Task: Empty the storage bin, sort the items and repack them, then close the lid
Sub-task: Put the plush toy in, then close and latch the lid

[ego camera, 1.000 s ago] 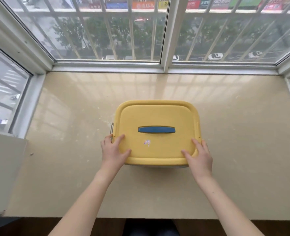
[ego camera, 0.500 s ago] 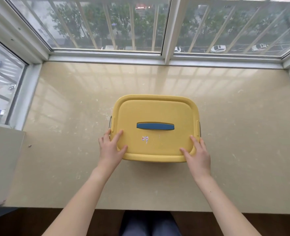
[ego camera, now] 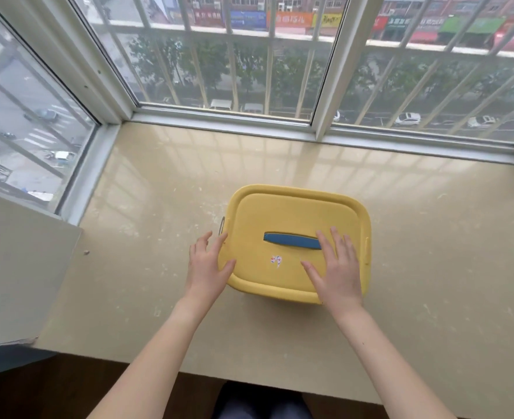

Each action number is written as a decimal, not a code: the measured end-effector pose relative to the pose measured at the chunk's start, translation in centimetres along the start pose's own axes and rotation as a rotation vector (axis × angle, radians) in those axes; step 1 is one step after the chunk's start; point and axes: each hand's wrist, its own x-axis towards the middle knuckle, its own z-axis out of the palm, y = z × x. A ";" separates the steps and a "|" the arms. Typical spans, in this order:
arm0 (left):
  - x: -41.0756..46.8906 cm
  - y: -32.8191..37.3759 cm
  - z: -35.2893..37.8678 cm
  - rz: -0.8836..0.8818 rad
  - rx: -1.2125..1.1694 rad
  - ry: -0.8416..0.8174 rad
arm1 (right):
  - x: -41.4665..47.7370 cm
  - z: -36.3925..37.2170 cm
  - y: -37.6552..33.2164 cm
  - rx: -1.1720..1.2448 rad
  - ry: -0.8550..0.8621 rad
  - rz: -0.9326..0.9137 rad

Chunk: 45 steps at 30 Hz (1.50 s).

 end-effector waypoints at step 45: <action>5.9 -3.0 2.2 -0.374 -0.714 0.041 | 8.4 10.4 -4.2 -0.301 -0.223 -0.451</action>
